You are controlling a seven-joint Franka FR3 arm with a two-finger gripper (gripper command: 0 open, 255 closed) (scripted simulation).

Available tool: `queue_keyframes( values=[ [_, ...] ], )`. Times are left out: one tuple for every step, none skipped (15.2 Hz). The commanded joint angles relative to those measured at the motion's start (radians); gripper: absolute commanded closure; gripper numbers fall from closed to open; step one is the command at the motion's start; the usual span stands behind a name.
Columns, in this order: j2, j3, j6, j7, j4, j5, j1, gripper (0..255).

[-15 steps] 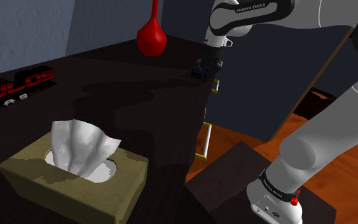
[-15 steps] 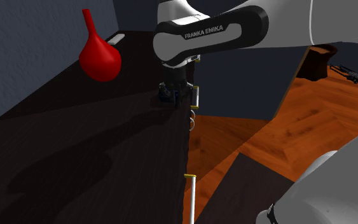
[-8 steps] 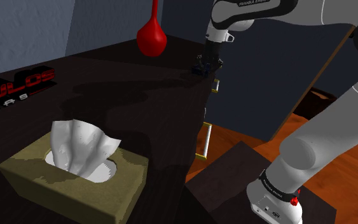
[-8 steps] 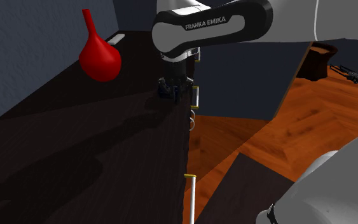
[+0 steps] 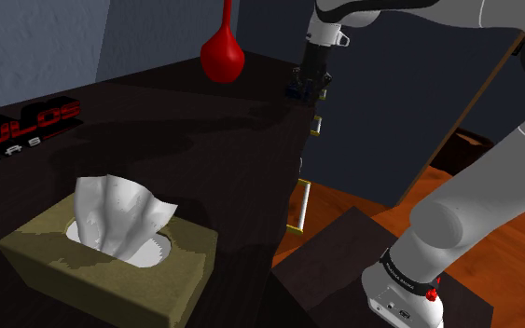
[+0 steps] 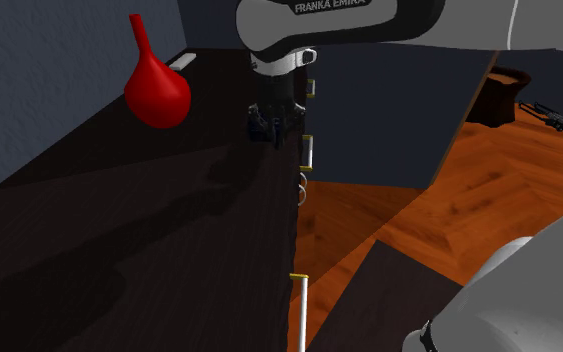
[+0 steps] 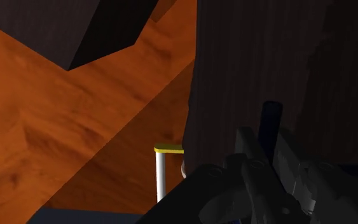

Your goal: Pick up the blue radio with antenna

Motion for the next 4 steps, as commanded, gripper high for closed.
queue_keyframes(
  values=[
    [0.002,0.000,-0.024,0.000,0.027,-0.001,0.000,255],
    [0.003,0.000,-0.038,0.000,0.041,-0.001,0.000,255],
    [0.003,0.000,-0.040,0.000,0.043,-0.001,0.000,255],
    [0.003,0.000,-0.040,0.000,0.043,-0.001,0.000,255]
  ],
)
